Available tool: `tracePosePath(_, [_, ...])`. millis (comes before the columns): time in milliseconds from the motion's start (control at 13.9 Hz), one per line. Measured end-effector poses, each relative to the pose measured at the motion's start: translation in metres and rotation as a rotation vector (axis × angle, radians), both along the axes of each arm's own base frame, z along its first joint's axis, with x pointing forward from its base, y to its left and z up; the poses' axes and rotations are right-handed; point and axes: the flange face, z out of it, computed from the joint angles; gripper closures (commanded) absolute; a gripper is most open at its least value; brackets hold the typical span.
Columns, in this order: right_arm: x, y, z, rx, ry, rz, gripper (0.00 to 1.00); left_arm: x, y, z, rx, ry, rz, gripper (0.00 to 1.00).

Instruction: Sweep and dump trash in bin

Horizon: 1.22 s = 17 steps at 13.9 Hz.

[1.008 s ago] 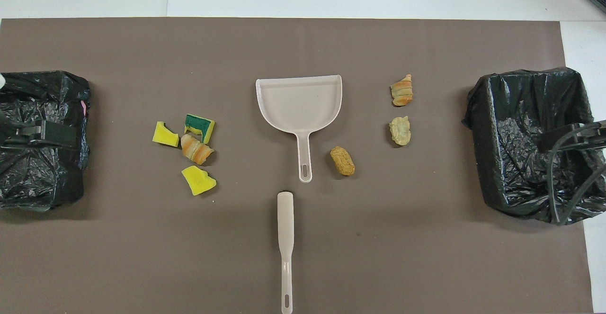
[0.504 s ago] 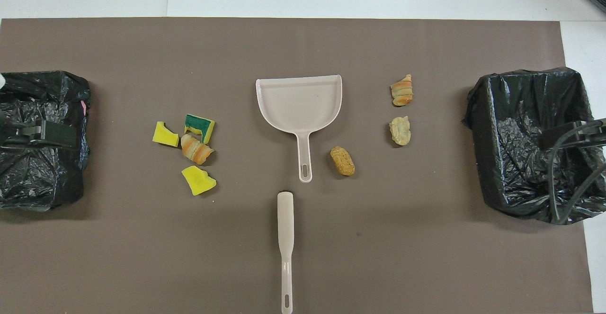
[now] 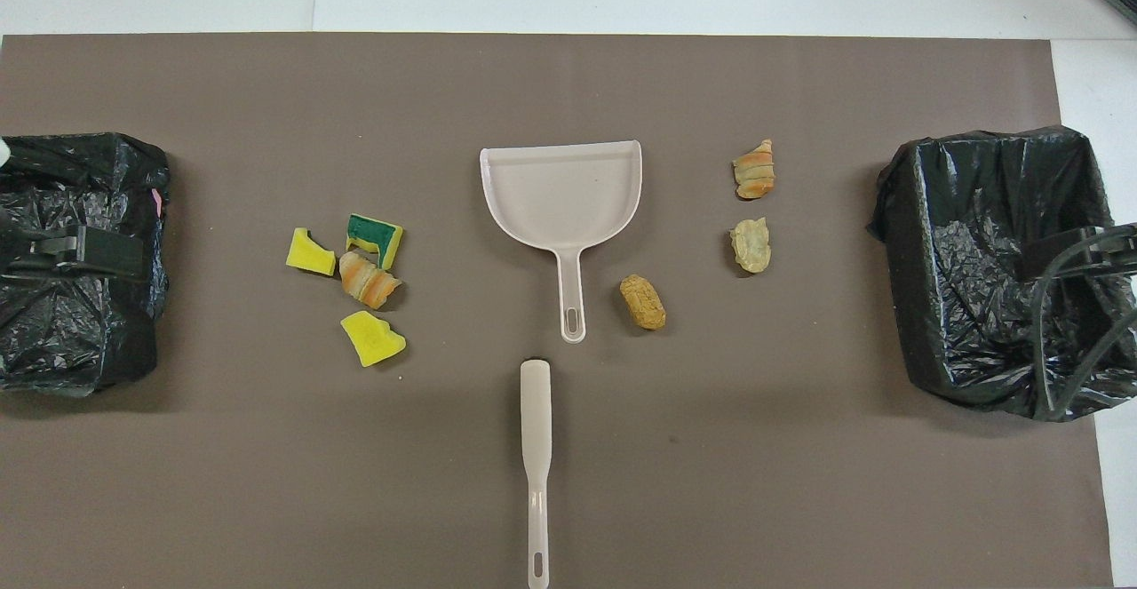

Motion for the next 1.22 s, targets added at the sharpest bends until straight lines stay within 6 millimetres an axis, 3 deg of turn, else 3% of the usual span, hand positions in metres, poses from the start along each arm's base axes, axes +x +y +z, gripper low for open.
tracePosePath(1224, [0.0020,0.0026,-0.0016,0.000,-0.018,0.006,0.00,0.0000,0.0000,0.0000,0.000,0.000,0.000,0.00])
